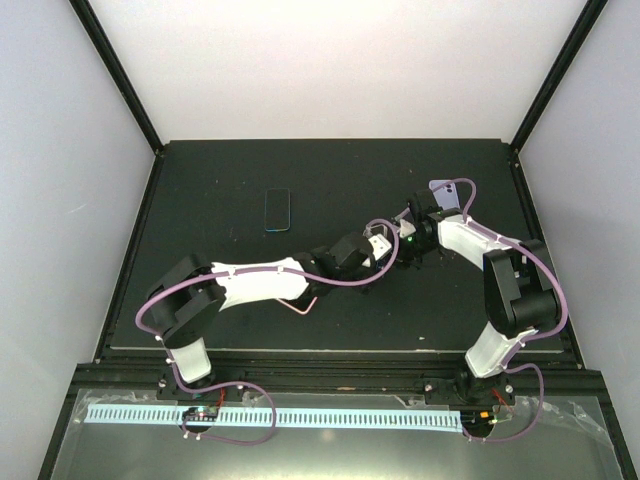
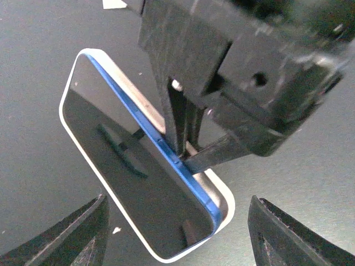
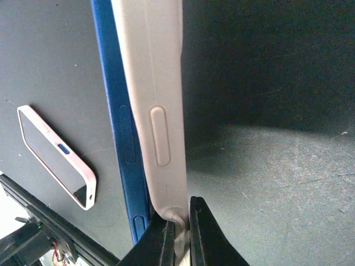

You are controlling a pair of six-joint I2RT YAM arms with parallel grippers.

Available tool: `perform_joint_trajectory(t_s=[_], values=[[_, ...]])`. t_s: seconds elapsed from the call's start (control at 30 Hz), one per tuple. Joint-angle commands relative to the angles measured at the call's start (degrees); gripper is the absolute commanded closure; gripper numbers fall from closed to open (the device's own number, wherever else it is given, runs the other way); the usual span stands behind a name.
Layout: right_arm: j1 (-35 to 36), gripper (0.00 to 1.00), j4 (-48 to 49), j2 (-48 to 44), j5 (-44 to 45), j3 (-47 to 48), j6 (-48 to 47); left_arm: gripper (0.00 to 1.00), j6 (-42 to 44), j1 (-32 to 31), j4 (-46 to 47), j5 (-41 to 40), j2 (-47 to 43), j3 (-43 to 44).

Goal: Take the phone out of the phone case
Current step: Remove the phone case from the phone.

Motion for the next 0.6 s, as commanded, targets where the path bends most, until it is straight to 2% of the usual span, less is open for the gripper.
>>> perform_joint_trajectory(t_s=[0.0, 0.37, 0.57], values=[[-0.08, 0.99, 1.73, -1.47, -3.0, 1.32, 0.64, 0.31, 2.85, -1.57, -4.04, -7.87, 2.39, 3.9], [-0.02, 0.99, 3.06, -1.87, -5.54, 0.2, 1.46, 0.31, 6.01, -3.87, -6.75, -19.43, 6.17, 6.07], [-0.08, 0.99, 3.69, -2.91, -7.28, -0.77, 1.78, 0.34, 9.2, -4.74, -5.12, -27.95, 7.89, 7.0]])
